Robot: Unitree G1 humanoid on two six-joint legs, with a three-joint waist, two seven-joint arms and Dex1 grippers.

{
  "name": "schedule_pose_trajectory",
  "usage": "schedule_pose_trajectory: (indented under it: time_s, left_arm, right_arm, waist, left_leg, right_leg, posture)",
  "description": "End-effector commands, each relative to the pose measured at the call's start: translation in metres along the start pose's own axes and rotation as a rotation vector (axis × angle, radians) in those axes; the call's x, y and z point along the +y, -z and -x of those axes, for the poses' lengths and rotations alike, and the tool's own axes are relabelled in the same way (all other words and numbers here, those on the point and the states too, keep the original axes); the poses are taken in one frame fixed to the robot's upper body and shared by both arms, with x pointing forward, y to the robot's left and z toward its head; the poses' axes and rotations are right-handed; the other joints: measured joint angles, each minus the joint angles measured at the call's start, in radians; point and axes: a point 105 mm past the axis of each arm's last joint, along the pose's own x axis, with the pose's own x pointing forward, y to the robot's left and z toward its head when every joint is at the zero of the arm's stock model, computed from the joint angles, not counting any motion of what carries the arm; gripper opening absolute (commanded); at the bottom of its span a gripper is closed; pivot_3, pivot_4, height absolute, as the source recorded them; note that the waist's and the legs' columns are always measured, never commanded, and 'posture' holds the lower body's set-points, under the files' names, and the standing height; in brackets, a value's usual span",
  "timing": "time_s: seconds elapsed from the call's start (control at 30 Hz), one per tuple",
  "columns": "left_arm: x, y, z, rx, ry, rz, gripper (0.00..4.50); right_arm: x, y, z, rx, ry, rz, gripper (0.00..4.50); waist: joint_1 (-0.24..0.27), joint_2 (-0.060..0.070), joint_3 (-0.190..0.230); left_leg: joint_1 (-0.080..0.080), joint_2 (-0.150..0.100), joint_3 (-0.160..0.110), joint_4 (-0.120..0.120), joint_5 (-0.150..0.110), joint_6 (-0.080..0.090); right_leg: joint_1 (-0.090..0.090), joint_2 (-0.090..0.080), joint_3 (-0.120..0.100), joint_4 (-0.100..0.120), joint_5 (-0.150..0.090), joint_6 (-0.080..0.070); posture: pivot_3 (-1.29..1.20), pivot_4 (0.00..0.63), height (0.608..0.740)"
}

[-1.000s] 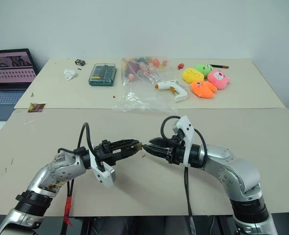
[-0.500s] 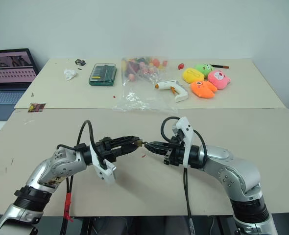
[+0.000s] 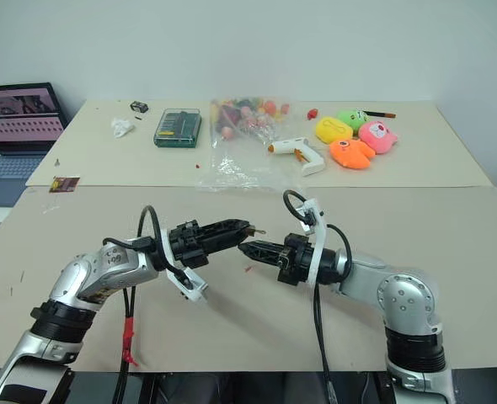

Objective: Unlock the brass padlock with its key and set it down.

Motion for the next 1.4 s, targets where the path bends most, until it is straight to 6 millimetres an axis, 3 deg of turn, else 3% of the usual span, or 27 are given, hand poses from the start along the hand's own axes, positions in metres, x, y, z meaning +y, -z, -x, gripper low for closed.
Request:
schedule_pose_trajectory:
  time_s: [0.03,0.17,0.27,0.43,0.63,0.8,1.1,1.4]
  left_arm:
    - [0.010,-0.004,-0.004,-0.021,-0.043,0.015,0.82]
    - [0.007,-0.004,-0.003,0.002,-0.035,0.075,0.82]
    - [0.000,-0.003,0.001,0.027,-0.010,0.189,0.82]
    - [-0.015,-0.009,0.009,0.006,0.082,0.275,0.82]
    - [-0.013,-0.011,0.007,-0.011,0.088,0.288,0.82]
    - [-0.012,-0.011,0.006,-0.023,0.091,0.286,0.82]
    - [-0.012,-0.011,0.008,-0.016,0.090,0.283,0.82]
    - [-0.017,-0.013,0.010,-0.015,0.090,0.291,0.82]
  right_arm:
    - [0.013,0.011,0.005,0.114,-0.028,0.147,0.07]
    - [0.007,0.015,0.015,0.193,0.015,0.364,0.07]
    - [-0.006,0.014,0.027,0.239,0.069,0.504,0.77]
    - [-0.017,-0.004,0.037,0.187,0.100,0.623,2.47]
    - [-0.019,-0.022,0.035,0.088,0.100,0.662,2.47]
    - [-0.017,-0.023,0.021,0.044,0.067,0.626,2.47]
    - [-0.008,-0.016,0.016,0.062,0.017,0.587,2.47]
    - [-0.034,-0.026,0.044,0.099,0.143,0.597,2.47]
  waist:
    - [0.000,0.000,0.000]
    - [-0.001,0.000,0.000]
    - [-0.003,0.000,0.000]
    - [-0.006,0.000,0.000]
    - [-0.002,0.000,0.000]
    - [-0.003,0.000,0.000]
    - [0.000,0.000,0.000]
    - [0.000,0.000,0.000]
  left_leg:
    - [0.000,0.000,0.000,0.000,0.000,0.000]
    - [0.000,0.000,0.001,0.000,0.000,0.000]
    - [0.001,0.000,0.002,0.000,0.000,0.001]
    - [0.001,0.001,0.003,0.000,0.000,0.000]
    - [0.001,0.001,0.003,0.000,0.000,0.000]
    - [0.001,0.001,0.003,0.000,0.000,0.000]
    - [0.001,0.001,0.003,0.000,0.000,0.000]
    - [0.001,0.001,0.003,0.000,0.000,0.000]
  right_leg:
    - [0.000,0.000,0.000,0.000,0.000,0.000]
    - [0.000,0.000,0.000,0.000,0.000,0.000]
    - [0.000,0.000,-0.001,0.000,-0.001,0.001]
    - [0.000,0.000,-0.001,0.000,-0.001,0.001]
    - [0.001,-0.001,-0.001,-0.001,-0.001,0.001]
    - [0.001,-0.001,-0.001,-0.001,0.000,0.001]
    - [0.000,-0.001,-0.001,-0.001,0.000,0.001]
    - [0.001,-0.001,-0.001,-0.001,0.000,0.001]
  posture:
    - [0.00,0.150,0.740]
    - [0.00,0.150,0.740]
    - [0.00,0.150,0.740]
    - [0.00,0.150,0.740]
    - [0.00,0.150,0.740]
    - [0.00,0.150,0.740]
    - [0.00,0.150,0.740]
    - [0.00,0.150,0.740]
